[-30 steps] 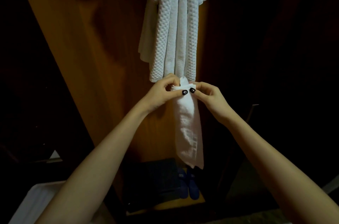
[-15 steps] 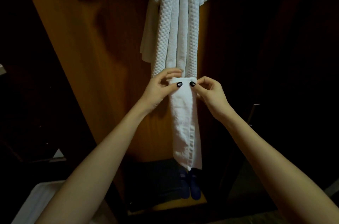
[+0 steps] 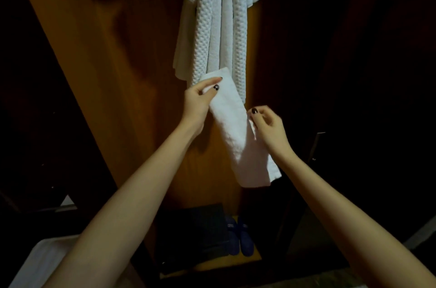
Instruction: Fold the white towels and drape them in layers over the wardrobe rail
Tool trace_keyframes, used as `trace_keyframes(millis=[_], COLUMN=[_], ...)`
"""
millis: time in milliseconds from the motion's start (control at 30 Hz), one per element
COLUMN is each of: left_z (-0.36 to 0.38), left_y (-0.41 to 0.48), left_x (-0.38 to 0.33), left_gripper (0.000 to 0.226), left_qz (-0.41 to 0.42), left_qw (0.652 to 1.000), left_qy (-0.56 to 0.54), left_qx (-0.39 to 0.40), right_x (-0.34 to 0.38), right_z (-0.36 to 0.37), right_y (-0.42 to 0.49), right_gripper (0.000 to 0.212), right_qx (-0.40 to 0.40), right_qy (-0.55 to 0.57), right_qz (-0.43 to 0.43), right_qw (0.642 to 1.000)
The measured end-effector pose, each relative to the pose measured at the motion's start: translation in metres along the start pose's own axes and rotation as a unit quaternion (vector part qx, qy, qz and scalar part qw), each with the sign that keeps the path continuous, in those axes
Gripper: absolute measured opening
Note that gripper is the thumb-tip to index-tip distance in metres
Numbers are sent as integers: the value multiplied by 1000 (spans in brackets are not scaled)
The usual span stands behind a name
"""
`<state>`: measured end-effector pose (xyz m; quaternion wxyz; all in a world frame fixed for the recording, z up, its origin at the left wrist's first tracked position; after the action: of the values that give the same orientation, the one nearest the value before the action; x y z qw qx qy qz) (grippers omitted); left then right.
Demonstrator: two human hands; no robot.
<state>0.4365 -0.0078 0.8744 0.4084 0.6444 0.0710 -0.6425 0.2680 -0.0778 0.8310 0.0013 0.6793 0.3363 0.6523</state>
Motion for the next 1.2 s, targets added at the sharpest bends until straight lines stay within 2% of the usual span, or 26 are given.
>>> trace_keyframes(millis=[100, 233, 367, 467, 533, 700, 1033, 1200], left_z=[0, 6, 10, 9, 5, -16, -34, -40], left_y=[12, 16, 16, 19, 23, 28, 29, 25], left_x=[0, -6, -6, -2, 0, 14, 46, 55], left_gripper=[28, 29, 32, 33, 33, 34, 35, 29], left_qz=[-24, -30, -61, -76, -75, -60, -69, -71], left_qw=[998, 996, 986, 978, 978, 986, 989, 986], left_qy=[-53, -85, -152, -185, -183, -109, -27, -27], left_qx=[-2, -24, -40, -52, -70, -110, -128, -146], right_x=[-18, -43, -64, -65, -69, -67, -39, -31], right_z=[-7, -14, -14, -12, -16, -39, -61, -63], right_y=[-13, -19, -26, -30, -31, -30, -28, -31], right_gripper=[40, 27, 27, 39, 29, 17, 28, 30], right_qx=[64, 143, 172, 127, 88, 51, 14, -25], right_qy=[-40, -93, -173, -254, -226, -136, -140, -136], right_qz=[41, 87, 126, 107, 111, 97, 23, -10], right_qw=[996, 981, 961, 953, 964, 985, 990, 990])
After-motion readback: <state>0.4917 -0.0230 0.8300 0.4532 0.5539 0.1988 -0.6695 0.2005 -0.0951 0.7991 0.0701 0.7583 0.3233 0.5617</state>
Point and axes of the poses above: each hand's wrist, its own y-axis towards the middle knuckle, its own z-axis out of the palm, x = y × z, the point moved 3 cm from there along y, towards the middle knuckle, and after that the axes turned 1 degree about -z, right-handed, at the moved point
